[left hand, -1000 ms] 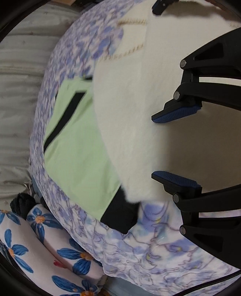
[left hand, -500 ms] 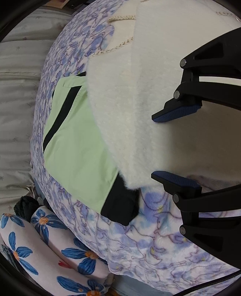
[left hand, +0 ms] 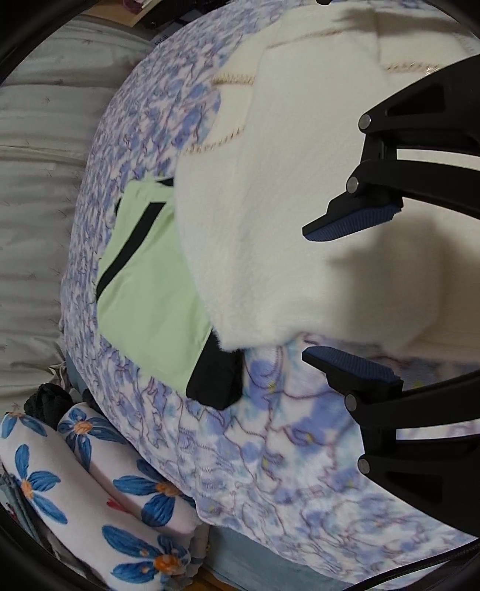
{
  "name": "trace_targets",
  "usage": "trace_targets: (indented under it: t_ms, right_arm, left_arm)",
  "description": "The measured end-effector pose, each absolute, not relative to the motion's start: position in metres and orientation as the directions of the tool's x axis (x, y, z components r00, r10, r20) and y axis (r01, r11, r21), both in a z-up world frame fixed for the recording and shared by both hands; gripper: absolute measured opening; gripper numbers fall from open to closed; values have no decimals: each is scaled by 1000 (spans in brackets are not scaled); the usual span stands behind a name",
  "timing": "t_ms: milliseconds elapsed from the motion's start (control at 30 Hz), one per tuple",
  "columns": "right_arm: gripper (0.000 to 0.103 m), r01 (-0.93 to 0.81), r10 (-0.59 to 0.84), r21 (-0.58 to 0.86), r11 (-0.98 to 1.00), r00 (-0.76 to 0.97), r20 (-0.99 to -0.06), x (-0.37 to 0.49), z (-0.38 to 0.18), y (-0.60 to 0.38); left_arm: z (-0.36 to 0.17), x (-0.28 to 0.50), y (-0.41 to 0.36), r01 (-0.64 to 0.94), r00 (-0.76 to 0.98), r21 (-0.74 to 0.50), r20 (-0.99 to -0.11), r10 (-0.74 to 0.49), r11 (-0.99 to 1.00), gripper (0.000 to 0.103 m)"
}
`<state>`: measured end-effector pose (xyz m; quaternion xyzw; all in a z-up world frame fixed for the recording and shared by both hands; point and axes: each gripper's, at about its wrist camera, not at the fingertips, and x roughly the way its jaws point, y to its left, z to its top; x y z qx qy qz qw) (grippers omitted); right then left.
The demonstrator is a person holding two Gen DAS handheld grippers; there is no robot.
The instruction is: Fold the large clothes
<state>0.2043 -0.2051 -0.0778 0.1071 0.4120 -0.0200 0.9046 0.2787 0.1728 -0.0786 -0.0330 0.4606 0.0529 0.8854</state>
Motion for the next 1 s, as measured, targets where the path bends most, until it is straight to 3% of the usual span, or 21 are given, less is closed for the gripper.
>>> trace_targets:
  t_ms: [400, 567, 1000]
  right_arm:
    - [42, 55, 105, 204, 977, 710, -697, 107, -35, -181]
    - [52, 29, 119, 205, 978, 731, -672, 63, -27, -175]
    - [55, 18, 113, 187, 982, 740, -663, -35, -46, -184]
  left_arm:
    - [-31, 168, 184, -114, 611, -24, -790, 51, 993, 63]
    - [-21, 118, 193, -112, 628, -44, -778, 37, 993, 68]
    - [-52, 13, 212, -67, 575, -100, -817, -44, 993, 69]
